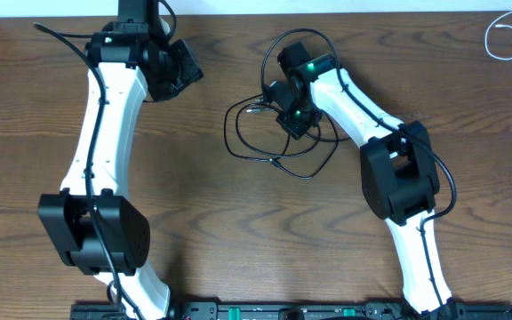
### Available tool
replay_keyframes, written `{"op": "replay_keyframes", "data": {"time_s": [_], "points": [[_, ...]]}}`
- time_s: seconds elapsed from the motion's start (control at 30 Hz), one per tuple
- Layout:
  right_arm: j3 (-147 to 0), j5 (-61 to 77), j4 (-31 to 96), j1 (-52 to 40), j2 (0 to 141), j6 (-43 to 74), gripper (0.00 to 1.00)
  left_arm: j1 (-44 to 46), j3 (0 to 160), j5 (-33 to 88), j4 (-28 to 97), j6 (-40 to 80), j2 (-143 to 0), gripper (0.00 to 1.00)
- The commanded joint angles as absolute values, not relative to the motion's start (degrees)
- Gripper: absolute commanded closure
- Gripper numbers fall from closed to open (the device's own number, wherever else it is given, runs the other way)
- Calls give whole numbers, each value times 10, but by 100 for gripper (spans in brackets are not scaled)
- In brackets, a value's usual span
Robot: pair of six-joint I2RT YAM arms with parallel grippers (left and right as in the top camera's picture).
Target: Untangle cables
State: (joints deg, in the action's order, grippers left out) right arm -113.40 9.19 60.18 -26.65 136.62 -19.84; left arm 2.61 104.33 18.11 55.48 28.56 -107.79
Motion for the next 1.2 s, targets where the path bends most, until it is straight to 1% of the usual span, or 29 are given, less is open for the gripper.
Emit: {"op": "replay_keyframes", "data": {"time_s": [0.0, 0.07, 0.23, 0.47, 0.6, 0.8, 1.0, 1.17], "points": [[-1163, 94, 600, -269, 1318, -107, 99, 23, 1032, 169, 557, 290, -1082, 58], [-1194, 95, 602, -265, 1278, -72, 99, 26, 1032, 169, 556, 290, -1082, 58], [-1245, 130, 600, -246, 1177, -32, 99, 37, 1032, 169, 556, 287, -1082, 58], [-1259, 189, 570, -210, 1046, 23, 99, 47, 1032, 169, 552, 281, -1082, 57], [-1259, 190, 526, -203, 1002, 73, 99, 52, 1032, 169, 555, 281, -1083, 57], [-1259, 185, 418, -188, 966, 121, 99, 66, 1016, 169, 556, 281, -1084, 57], [-1260, 180, 345, -127, 937, 139, 99, 75, 1004, 169, 555, 281, -1084, 57], [-1260, 111, 339, -28, 909, 139, 99, 75, 993, 169, 550, 281, -1084, 57]]}}
